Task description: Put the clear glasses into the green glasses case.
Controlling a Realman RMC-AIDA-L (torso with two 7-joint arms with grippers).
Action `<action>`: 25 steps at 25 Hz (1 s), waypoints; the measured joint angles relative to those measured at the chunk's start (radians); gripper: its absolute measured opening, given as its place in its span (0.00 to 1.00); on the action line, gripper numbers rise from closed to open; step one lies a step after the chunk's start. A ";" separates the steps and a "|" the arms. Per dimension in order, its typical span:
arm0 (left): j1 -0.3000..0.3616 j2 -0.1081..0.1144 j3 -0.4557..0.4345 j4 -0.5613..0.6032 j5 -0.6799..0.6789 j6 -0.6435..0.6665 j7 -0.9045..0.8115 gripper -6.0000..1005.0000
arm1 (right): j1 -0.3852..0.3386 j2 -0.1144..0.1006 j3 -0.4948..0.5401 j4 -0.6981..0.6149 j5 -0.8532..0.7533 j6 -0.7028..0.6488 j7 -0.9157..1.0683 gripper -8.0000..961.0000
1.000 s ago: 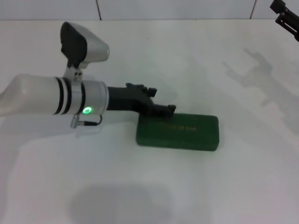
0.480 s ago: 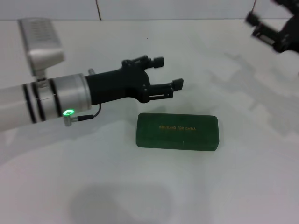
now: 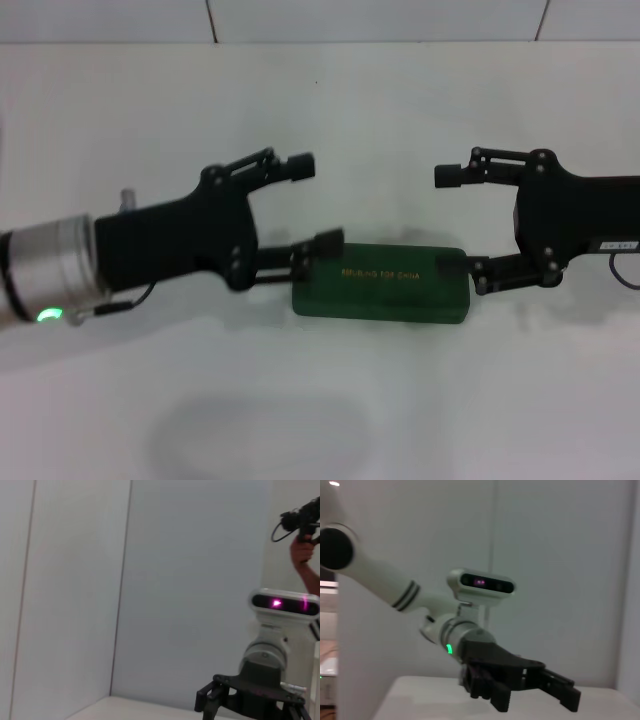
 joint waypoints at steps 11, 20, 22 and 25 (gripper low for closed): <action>0.063 0.004 -0.006 0.000 -0.002 0.074 0.073 0.88 | 0.003 0.017 -0.002 -0.007 -0.005 0.004 -0.001 0.87; 0.065 0.004 -0.004 -0.004 -0.002 0.078 0.078 0.88 | -0.004 0.027 -0.007 -0.008 -0.013 0.011 -0.002 0.87; 0.066 0.004 -0.005 -0.005 0.001 0.078 0.078 0.88 | -0.006 0.031 -0.005 -0.008 -0.018 0.014 -0.002 0.87; 0.067 0.004 -0.006 -0.006 0.006 0.078 0.078 0.88 | -0.007 0.032 -0.005 -0.008 -0.020 0.022 -0.002 0.87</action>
